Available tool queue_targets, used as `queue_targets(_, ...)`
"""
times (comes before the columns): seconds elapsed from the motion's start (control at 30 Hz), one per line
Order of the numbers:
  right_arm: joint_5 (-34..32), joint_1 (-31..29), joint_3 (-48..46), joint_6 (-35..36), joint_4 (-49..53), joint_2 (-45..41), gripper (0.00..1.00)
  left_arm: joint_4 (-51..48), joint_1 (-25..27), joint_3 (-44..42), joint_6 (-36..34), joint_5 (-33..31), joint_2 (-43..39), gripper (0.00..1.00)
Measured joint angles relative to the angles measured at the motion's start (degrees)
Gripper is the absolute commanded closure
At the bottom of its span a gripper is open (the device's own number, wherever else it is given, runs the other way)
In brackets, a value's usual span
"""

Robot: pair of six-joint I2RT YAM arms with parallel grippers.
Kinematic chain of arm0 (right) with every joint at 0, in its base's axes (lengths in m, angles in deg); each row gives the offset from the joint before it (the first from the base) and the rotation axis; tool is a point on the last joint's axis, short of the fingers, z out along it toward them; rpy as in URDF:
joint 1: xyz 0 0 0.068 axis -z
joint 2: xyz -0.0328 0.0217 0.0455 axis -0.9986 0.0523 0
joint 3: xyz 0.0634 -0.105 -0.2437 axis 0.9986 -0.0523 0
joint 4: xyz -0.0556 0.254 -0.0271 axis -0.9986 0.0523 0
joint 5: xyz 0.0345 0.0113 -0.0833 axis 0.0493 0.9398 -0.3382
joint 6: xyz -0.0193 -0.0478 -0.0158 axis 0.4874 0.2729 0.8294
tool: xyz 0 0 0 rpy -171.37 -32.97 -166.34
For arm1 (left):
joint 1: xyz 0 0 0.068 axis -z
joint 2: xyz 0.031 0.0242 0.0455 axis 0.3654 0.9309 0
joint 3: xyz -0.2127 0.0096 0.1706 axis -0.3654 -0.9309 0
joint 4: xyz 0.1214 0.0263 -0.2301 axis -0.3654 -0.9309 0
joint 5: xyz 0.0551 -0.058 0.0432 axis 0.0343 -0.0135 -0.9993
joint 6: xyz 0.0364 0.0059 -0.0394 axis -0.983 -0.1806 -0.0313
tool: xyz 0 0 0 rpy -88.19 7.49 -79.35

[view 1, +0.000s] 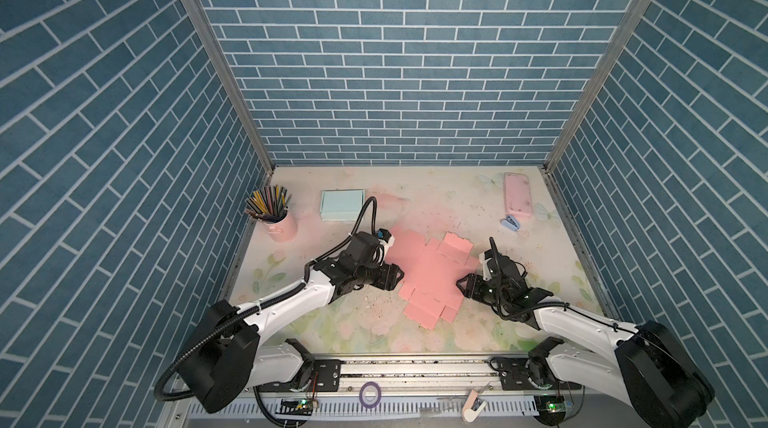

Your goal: Fold the paper box

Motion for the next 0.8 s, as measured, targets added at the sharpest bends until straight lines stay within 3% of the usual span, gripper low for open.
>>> queue_targets(0.2,1.66,2.32,-0.96,-0.48,-3.8,1.05,0.47,0.52,-2.78,4.59,-2.73,-2.16,12.02,0.3)
queue_targets(0.37,2.99,3.34,-1.16,-0.68,-5.57,2.01,0.48,0.13,-2.8,5.01,-4.79,-4.26,17.0,0.3)
queue_targets(0.8,6.45,5.14,-1.16,-2.4,-14.6,7.96,0.55,6.45,-2.14,0.68,-3.58,-4.26,15.65,0.31)
